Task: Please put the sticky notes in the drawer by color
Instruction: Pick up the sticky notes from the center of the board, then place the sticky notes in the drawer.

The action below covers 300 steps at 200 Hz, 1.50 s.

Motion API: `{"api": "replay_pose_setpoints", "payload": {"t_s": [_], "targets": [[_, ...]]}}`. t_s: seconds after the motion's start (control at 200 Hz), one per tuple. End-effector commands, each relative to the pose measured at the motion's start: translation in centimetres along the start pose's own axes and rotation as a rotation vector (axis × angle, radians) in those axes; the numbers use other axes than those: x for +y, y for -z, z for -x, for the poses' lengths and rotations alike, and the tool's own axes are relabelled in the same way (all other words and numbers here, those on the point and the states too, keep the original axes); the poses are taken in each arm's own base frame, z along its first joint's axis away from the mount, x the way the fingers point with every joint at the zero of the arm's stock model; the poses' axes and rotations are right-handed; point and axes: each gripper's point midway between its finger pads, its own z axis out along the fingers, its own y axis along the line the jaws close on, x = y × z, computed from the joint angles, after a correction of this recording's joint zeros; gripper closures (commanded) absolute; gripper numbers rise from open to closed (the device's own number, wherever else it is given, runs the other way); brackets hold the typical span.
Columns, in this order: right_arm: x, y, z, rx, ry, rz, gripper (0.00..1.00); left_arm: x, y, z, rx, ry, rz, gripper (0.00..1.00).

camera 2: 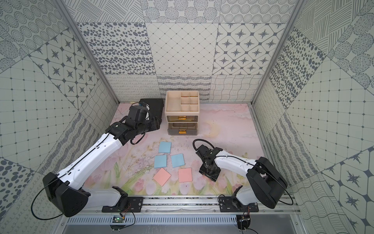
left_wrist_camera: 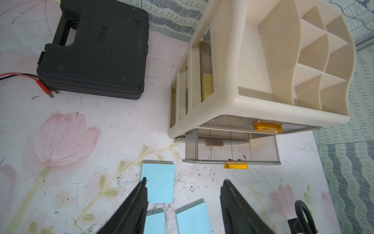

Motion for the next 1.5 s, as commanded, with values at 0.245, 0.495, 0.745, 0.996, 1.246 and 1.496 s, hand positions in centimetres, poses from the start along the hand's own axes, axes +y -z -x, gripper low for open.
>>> {"api": "replay_pose_setpoints", "payload": {"t_s": [0.245, 0.495, 0.745, 0.996, 1.246, 1.496], "targets": [[3.5, 5.8, 2.8, -0.171, 0.086, 0.107, 0.39, -0.3, -0.1, 0.5, -0.024, 0.014, -0.021, 0.39], [7.9, 10.9, 4.7, -0.26, 0.191, 0.167, 0.4, -0.2, -0.3, 0.3, -0.019, 0.019, -0.019, 0.39], [14.2, 15.9, 7.4, -0.363, 0.262, 0.295, 0.4, 0.1, 0.1, 0.1, -0.023, 0.014, -0.012, 0.39], [17.8, 19.6, 10.3, -0.488, 0.303, 0.362, 0.41, 0.5, 0.7, 0.2, -0.038, 0.005, 0.003, 0.39], [22.0, 23.1, 12.4, -0.654, 0.39, 0.469, 0.39, 0.8, 0.8, 0.1, -0.036, 0.006, 0.014, 0.39], [24.2, 23.2, 13.8, -0.759, 0.469, 0.471, 0.38, 1.1, 1.2, 0.3, -0.046, 0.001, 0.033, 0.39]]}}
